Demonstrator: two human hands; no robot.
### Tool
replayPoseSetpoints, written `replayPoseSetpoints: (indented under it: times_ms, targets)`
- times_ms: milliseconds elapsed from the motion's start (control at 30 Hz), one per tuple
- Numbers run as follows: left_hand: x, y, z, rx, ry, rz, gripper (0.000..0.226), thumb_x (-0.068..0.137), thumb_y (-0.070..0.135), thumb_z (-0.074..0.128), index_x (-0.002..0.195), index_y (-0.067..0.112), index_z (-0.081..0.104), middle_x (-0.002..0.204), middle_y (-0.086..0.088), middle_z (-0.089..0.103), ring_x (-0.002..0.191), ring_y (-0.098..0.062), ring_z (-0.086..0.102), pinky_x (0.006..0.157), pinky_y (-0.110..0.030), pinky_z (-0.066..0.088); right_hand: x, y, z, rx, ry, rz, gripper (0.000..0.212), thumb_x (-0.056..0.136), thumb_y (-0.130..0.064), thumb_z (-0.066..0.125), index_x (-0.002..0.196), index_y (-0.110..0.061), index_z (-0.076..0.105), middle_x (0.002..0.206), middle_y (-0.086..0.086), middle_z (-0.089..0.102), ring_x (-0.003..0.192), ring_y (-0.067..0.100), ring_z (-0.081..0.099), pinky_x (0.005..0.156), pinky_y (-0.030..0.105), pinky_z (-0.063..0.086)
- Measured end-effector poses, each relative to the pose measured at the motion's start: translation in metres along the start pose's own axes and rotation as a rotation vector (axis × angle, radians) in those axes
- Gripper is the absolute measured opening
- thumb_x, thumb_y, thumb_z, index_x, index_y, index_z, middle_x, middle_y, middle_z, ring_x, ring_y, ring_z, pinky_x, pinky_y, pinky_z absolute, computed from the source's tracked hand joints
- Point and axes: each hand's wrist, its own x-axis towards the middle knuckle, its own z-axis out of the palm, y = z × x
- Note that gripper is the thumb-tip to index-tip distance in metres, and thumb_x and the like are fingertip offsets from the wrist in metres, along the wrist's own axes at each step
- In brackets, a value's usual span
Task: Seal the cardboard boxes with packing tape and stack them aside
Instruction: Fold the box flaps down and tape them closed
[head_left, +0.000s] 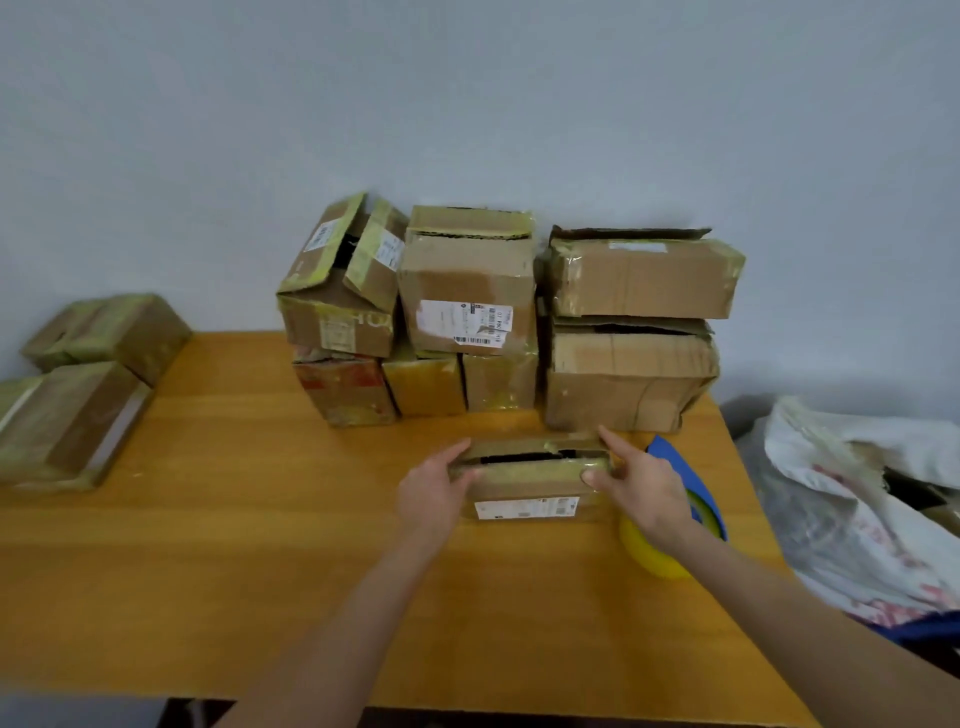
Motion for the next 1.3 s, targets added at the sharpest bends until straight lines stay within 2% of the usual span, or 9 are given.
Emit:
replayPoseSetpoints:
  times_ms: [167,333,400,467,533,700,1000,1167,1300]
  targets:
    - [-0.026,0.001,0.008,0.018,0.088,-0.048,0.043,0.091,0.042,0.060,0.134,0.034,0.054,0.112,0.003,0.068,0.085,-0.015,0.064,0.066,-0.026,0.052,-0.017,0.012,-0.004,-0.141,-0.046,-0.144,0.077,0.089,-0.055,0.057,0.153,-0.031,0.019,0.053,-0.003,0.050,0.043,0.012,0.046,0.037,0.023,0.027]
    - [-0.038,-0.006,0.022,0.146,0.120,0.077,0.043,0.098,0.034,0.049,0.139,0.023,0.050,0.151,-0.002,0.038,0.127,-0.024,0.048,0.096,-0.035,0.046,-0.024,0.008,-0.001,-0.311,-0.037,-0.157,0.053,0.096,-0.058,0.040,0.144,-0.038,0.036,0.062,-0.007,0.051,0.058,0.017,0.053,0.040,0.027,0.027]
    - [-0.039,-0.005,0.029,0.271,0.102,0.139,0.055,0.100,0.045,0.034,0.145,0.013,0.040,0.155,-0.007,0.029,0.139,-0.031,0.034,0.109,-0.041,0.034,-0.024,0.007,-0.003,-0.359,-0.052,-0.164,0.053,0.097,-0.058,0.038,0.145,-0.036,0.036,0.090,-0.002,0.061,0.081,0.020,0.060,0.048,0.028,0.039]
    - [-0.039,-0.004,0.033,0.422,-0.003,0.206,0.083,0.087,0.064,-0.002,0.151,0.012,0.011,0.158,-0.005,0.003,0.148,-0.026,0.007,0.118,-0.041,0.012,-0.022,0.006,-0.003,-0.441,-0.064,-0.192,0.061,0.093,-0.063,0.040,0.146,-0.032,0.035,0.127,0.004,0.048,0.115,0.024,0.049,0.069,0.033,0.051]
    - [-0.037,-0.007,0.035,0.510,-0.056,0.272,0.086,0.079,0.069,-0.017,0.147,0.018,-0.010,0.155,-0.006,-0.012,0.146,-0.023,-0.008,0.118,-0.040,-0.001,-0.021,0.000,-0.001,-0.522,-0.093,-0.248,0.078,0.088,-0.069,0.045,0.148,-0.022,0.031,0.144,0.005,0.032,0.130,0.025,0.036,0.088,0.035,0.051]
    - [-0.032,-0.008,0.032,0.546,-0.119,0.341,0.068,0.099,0.053,0.023,0.147,0.026,-0.019,0.157,-0.010,-0.018,0.147,-0.025,-0.013,0.119,-0.038,-0.008,-0.024,-0.013,0.011,-0.585,-0.156,-0.307,0.070,0.097,-0.057,0.039,0.155,-0.025,0.014,0.162,0.007,0.012,0.149,0.024,0.012,0.112,0.037,0.036]
    - [-0.032,-0.008,0.036,0.639,-0.150,0.403,0.066,0.104,0.039,0.025,0.148,0.012,-0.015,0.153,-0.007,-0.023,0.146,-0.025,-0.019,0.119,-0.044,-0.011,-0.030,-0.019,0.027,-0.726,-0.191,-0.228,0.062,0.103,-0.046,0.027,0.156,-0.020,0.005,0.161,0.016,-0.001,0.148,0.033,0.002,0.117,0.043,0.021]
    - [-0.036,0.005,0.035,0.571,-0.128,0.371,0.069,0.104,0.034,0.032,0.150,0.016,-0.015,0.159,-0.013,-0.012,0.148,-0.024,-0.010,0.120,-0.039,-0.006,-0.034,-0.013,0.025,-0.671,-0.172,-0.260,0.064,0.102,-0.047,0.032,0.155,-0.024,0.006,0.156,0.012,0.013,0.140,0.033,0.017,0.108,0.041,0.035]
    - [-0.034,0.006,0.028,0.576,-0.133,0.365,0.068,0.100,0.041,0.040,0.154,0.021,0.004,0.160,-0.009,-0.001,0.149,-0.024,0.004,0.121,-0.036,0.001,-0.029,0.000,0.008,-0.300,-0.030,-0.276,0.057,0.100,-0.051,0.036,0.150,-0.024,0.032,0.140,0.004,0.043,0.125,0.026,0.041,0.096,0.035,0.044]
